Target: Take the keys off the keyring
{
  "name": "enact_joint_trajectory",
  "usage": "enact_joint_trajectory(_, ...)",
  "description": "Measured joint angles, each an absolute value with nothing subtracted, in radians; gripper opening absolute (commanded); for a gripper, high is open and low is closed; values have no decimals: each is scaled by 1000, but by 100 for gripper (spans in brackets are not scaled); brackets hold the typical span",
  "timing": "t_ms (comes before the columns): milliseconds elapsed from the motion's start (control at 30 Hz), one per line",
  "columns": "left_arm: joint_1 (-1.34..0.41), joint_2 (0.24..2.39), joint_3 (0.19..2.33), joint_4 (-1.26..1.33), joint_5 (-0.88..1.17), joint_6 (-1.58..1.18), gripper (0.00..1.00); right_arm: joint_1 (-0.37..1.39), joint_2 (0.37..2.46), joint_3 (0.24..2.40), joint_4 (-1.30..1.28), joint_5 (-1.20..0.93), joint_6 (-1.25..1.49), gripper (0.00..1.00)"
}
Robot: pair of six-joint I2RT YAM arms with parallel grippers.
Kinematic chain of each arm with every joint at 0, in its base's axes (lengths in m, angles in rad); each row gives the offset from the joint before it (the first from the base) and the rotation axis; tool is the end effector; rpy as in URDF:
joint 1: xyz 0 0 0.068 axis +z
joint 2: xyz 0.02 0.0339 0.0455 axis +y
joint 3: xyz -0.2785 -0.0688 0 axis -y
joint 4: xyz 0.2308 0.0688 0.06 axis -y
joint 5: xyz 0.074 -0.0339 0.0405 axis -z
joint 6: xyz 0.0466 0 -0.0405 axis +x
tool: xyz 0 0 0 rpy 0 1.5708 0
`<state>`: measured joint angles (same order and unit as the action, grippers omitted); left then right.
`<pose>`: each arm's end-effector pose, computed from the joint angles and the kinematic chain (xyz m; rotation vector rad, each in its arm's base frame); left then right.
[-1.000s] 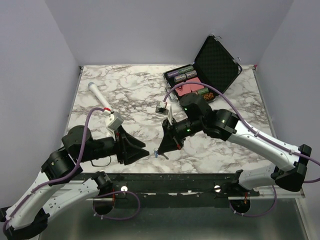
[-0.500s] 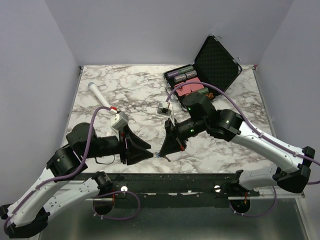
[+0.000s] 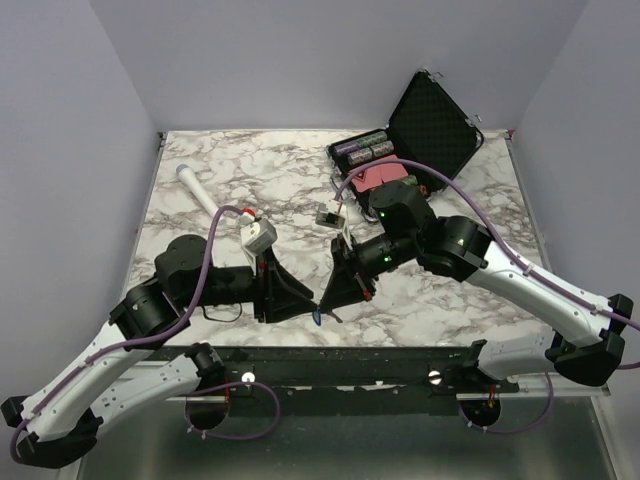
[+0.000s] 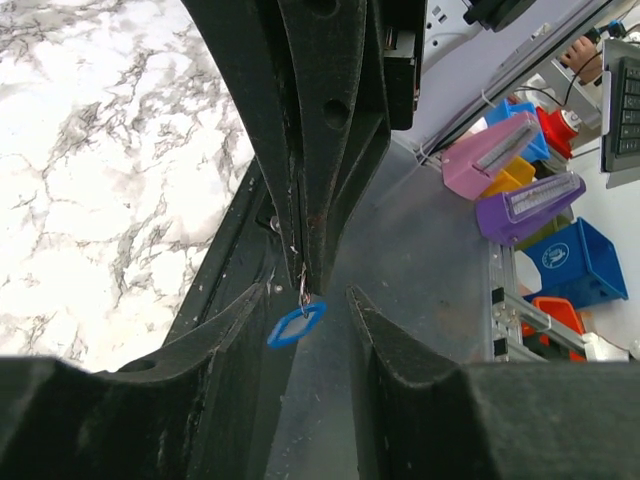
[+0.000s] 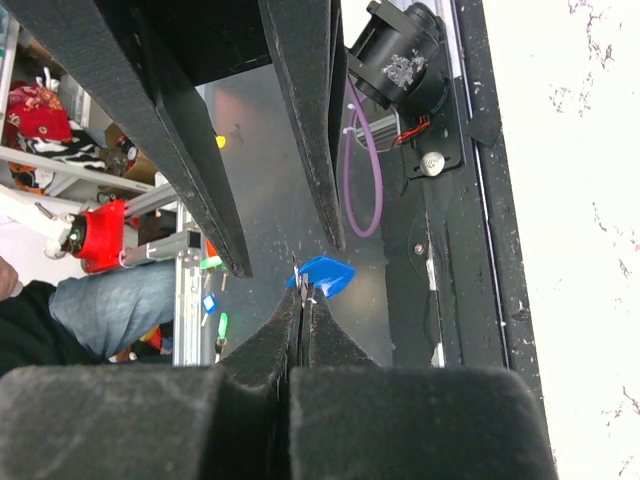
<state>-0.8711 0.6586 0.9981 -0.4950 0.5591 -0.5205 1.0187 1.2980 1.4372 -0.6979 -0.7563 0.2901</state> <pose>0.0516 -0.0997 0.3998 0.7893 1.7861 -1.4577 0.1074 0.2353 0.4160 -1.3046 1.9869 1.5147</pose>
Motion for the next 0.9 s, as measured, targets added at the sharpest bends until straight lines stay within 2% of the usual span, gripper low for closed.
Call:
enact_joint_trajectory(167,-885,677,998,-494,570,-521,37,1022,1298,1439,-698,-757,290,1)
enact_joint_trajectory(500,-908,704,999,-493,578,-520,10,1022,1298,1447,-711,-757,287,1)
enact_joint_trajectory(633,-912,704,1000,-492,580,-521,2,1022,1298,1450,-717,-758,286,1)
enact_joint_trajectory(700,-912,704,1000,-493,582,-520,2,1022,1298,1450,-720,-759,286,1)
enact_joint_trajectory(833,-912,706,1003,-495,589,-521,21,1022,1298,1452,-728,-764,283,1)
enact_joint_trajectory(900,-913,706,1007,-495,590,-523,27,1022,1297,1454,-728,-768,279,1)
